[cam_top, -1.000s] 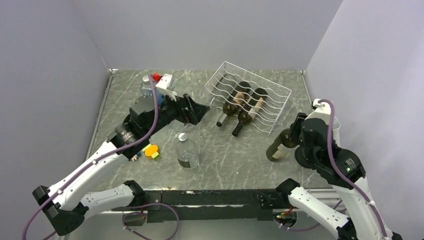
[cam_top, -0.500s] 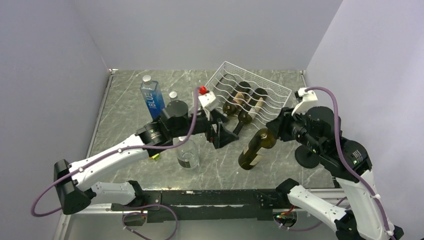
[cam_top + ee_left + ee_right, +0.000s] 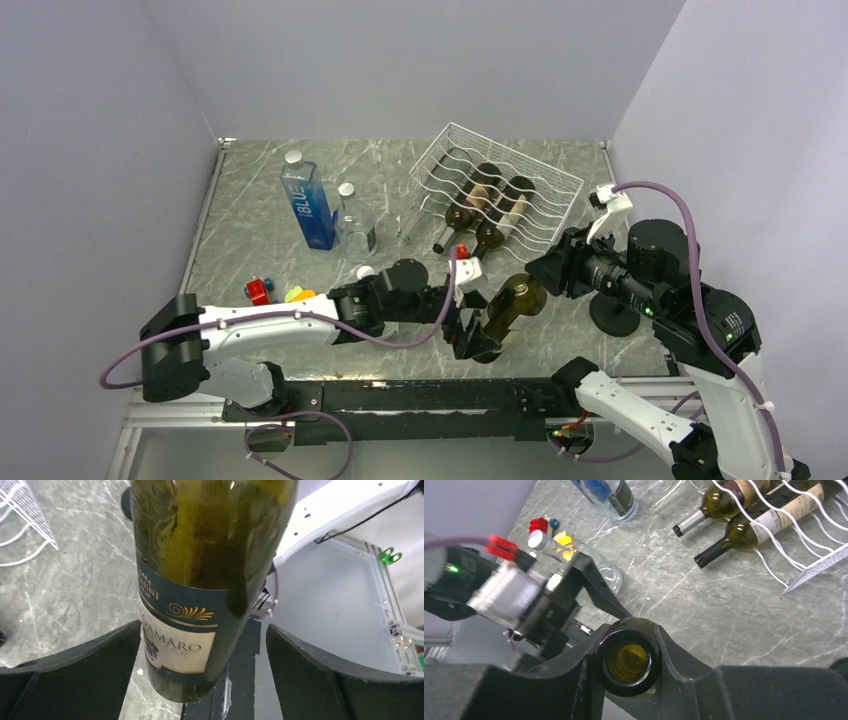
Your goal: Put the wine bottle on the wine rack
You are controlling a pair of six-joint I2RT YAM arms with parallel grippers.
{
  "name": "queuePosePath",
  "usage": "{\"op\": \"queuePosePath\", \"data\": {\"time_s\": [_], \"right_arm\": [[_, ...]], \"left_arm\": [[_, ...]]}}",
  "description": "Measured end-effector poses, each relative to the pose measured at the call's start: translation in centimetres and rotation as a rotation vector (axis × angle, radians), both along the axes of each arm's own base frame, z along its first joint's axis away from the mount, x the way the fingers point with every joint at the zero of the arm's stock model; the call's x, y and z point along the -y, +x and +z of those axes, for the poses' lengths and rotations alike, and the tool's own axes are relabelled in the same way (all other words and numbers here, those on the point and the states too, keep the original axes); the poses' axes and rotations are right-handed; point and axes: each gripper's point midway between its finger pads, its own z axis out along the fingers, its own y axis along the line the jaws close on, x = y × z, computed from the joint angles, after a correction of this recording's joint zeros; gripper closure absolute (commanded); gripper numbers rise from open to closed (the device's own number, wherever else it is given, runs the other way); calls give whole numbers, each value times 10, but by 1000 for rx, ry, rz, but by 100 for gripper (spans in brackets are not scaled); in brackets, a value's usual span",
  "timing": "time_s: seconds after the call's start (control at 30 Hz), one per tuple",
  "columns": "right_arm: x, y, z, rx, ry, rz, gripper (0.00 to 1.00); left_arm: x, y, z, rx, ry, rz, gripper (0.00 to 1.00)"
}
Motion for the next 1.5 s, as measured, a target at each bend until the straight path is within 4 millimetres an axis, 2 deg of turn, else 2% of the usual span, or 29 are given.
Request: {"op": "queuePosePath", "data": {"time_s": [0.13,0.3,0.57,0.7,0.93,1.0,1.17,1.2,1.23,1.27,1.3,1.33,1.37,1.4,1.43,1.47,1.5], "right_arm": [[-5,-7,4,-10,26,37,100],[-10,-15,9,-14,59,75,100],[-13,-18,16,4,93,91,100],[-16,-23,22,12,129,110,100],[-23,-30,26,23,181,154,100],[-25,-31,23,23,190,166,100],[-26,-33,21,35,199,175,100],[-25,-33,21,41,200,175,100],[-25,-33,22,46,203,175,100],[-26,-33,22,48,205,177,100],[-26,-33,22,50,207,179,93],[-26,-34,22,54,208,181,77],[-26,-34,22,59,209,183,55],[-25,-34,21,64,209,184,38],[-25,-35,21,65,213,185,24],[-26,-37,24,70,228,192,14],[-26,-37,27,82,237,193,9]], "left_arm": [[12,-10,-18,31,37,-1,1],[17,-5,-12,87,-18,58,1],[9,-9,-20,128,-114,81,1],[5,-14,-19,158,-168,71,1],[6,-21,-5,199,-230,38,1],[5,-22,-2,205,-237,32,10],[5,-25,-3,213,-234,20,47],[5,-25,-3,215,-232,21,62],[5,-25,-2,219,-234,21,83],[4,-25,-2,222,-233,20,97],[4,-24,-2,225,-231,22,99],[3,-24,-2,228,-228,24,99],[3,-23,-2,232,-224,25,99],[3,-23,-3,237,-219,26,99],[3,-22,-4,243,-211,27,99],[3,-21,-6,249,-198,28,99],[2,-20,-11,250,-172,32,99]]}}
